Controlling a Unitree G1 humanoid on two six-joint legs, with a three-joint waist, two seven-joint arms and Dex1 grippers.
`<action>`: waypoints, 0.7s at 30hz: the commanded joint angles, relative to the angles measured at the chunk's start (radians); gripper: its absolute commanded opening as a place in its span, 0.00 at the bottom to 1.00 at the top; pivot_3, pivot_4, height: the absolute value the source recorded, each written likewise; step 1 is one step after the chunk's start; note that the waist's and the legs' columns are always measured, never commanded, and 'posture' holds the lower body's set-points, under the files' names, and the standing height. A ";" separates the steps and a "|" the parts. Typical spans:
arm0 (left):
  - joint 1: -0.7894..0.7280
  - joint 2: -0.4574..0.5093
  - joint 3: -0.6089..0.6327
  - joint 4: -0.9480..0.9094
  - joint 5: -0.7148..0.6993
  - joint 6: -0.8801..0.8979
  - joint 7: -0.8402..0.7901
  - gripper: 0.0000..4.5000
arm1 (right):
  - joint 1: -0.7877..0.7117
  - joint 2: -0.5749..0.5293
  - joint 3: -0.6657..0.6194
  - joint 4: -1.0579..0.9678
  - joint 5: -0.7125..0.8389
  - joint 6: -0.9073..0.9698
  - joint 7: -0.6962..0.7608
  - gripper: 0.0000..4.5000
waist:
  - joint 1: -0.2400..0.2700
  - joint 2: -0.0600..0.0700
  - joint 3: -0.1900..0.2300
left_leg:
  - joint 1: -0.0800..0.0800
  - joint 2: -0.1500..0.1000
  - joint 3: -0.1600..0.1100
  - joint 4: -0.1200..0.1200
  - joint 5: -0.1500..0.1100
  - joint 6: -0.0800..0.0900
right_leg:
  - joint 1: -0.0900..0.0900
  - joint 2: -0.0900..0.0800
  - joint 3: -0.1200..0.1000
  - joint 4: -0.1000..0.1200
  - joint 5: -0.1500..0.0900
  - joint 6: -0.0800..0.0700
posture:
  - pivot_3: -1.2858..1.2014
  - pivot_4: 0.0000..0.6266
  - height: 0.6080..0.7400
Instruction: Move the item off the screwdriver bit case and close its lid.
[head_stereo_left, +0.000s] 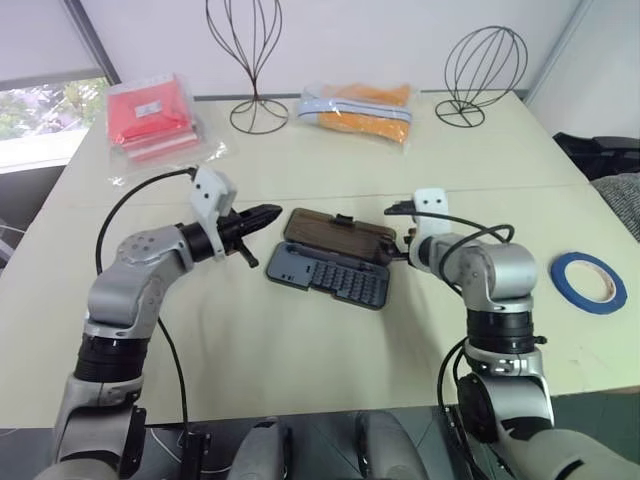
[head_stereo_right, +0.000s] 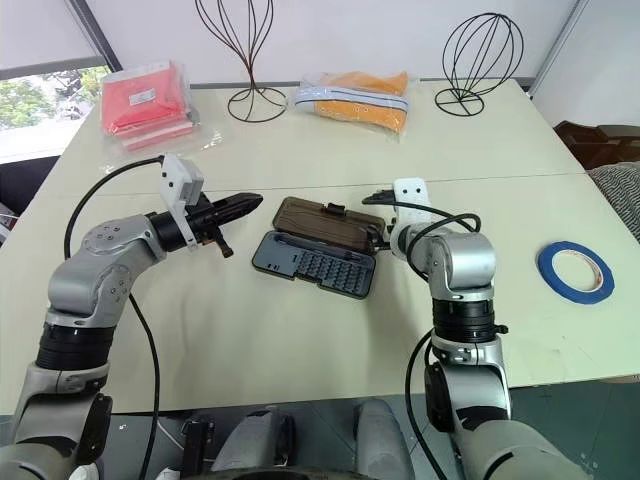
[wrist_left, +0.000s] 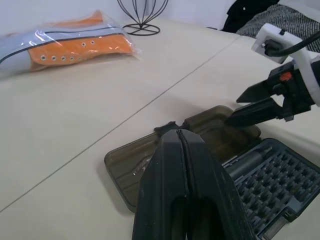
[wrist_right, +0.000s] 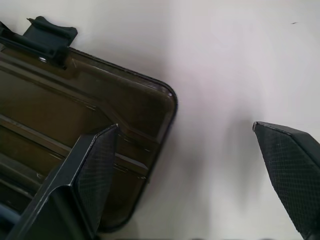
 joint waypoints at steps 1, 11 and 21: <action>0.004 0.011 0.025 -0.047 -0.015 0.001 0.005 0.00 | -0.003 0.015 -0.002 0.002 -0.015 -0.038 -0.005 0.59 | 0.000 0.000 0.000 | 0.000 0.000 0.000 0.000 0.000 0.000 | 0.000 0.000 0.000 0.000 0.000 0.000 | 0.52 0.24 1.00; 0.010 0.012 0.031 -0.054 -0.017 0.007 0.013 0.00 | 0.005 0.036 0.026 -0.012 -0.026 -0.014 0.004 0.01 | 0.000 -0.001 -0.001 | 0.000 0.000 0.000 0.000 0.000 0.000 | 0.000 0.000 0.000 0.001 0.000 0.000 | 0.52 0.24 1.00; 0.010 0.010 0.036 -0.054 -0.016 0.005 0.019 0.00 | 0.031 0.051 0.069 -0.090 -0.021 0.049 0.020 0.01 | 0.000 -0.001 -0.001 | 0.001 0.000 0.000 0.000 0.000 0.000 | 0.000 0.000 0.000 0.001 0.000 0.000 | 0.52 0.24 1.00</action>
